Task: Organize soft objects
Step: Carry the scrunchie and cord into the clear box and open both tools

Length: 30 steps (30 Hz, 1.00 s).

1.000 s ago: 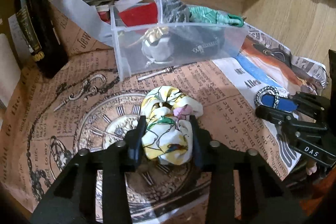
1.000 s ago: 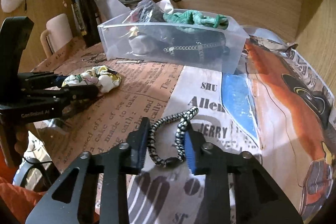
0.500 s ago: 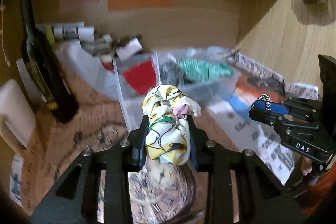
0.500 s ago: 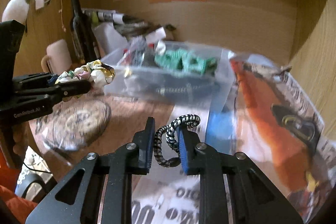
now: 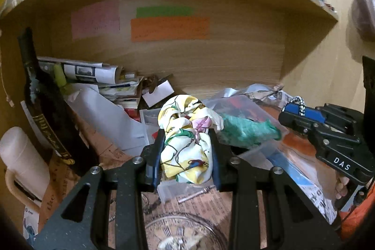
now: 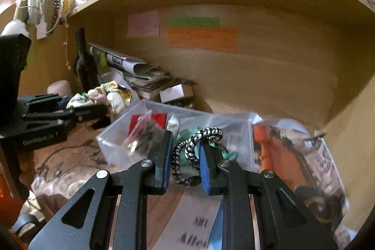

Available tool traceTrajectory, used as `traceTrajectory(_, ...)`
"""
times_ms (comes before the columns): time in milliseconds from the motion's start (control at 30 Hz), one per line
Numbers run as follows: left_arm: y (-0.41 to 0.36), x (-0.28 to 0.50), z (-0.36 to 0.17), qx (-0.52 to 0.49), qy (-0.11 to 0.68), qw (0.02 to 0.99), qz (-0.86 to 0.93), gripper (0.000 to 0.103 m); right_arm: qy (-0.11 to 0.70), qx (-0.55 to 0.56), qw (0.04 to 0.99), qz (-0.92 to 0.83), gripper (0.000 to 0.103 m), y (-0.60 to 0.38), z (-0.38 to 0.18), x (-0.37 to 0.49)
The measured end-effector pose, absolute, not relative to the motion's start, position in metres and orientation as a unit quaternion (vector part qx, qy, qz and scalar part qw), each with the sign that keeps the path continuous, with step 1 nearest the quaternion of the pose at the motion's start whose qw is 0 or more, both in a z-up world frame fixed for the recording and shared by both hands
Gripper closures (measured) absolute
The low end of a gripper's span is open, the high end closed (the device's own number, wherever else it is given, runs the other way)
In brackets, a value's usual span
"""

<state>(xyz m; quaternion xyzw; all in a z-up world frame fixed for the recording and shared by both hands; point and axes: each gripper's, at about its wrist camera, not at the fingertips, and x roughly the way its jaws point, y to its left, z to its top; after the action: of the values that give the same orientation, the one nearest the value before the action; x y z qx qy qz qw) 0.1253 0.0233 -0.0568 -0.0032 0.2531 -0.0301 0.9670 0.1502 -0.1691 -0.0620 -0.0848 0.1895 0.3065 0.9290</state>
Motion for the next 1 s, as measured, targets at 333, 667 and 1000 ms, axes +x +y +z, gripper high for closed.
traceTrajectory(333,0.026,0.177,-0.091,-0.017,0.321,0.946,-0.032,0.070,0.245,-0.089,0.908,0.329,0.084,-0.134,-0.085,0.201)
traceTrajectory(667,0.021,0.188,-0.109,-0.005,0.345,0.938,-0.035,0.056,0.291,-0.115,0.897,0.311,0.056,-0.135,-0.107,0.210)
traceTrajectory(1000,0.027,0.165,-0.092,-0.018,0.322,0.945,-0.048,0.034,0.267,-0.116,0.909,0.297,0.040,-0.156,-0.091,0.191)
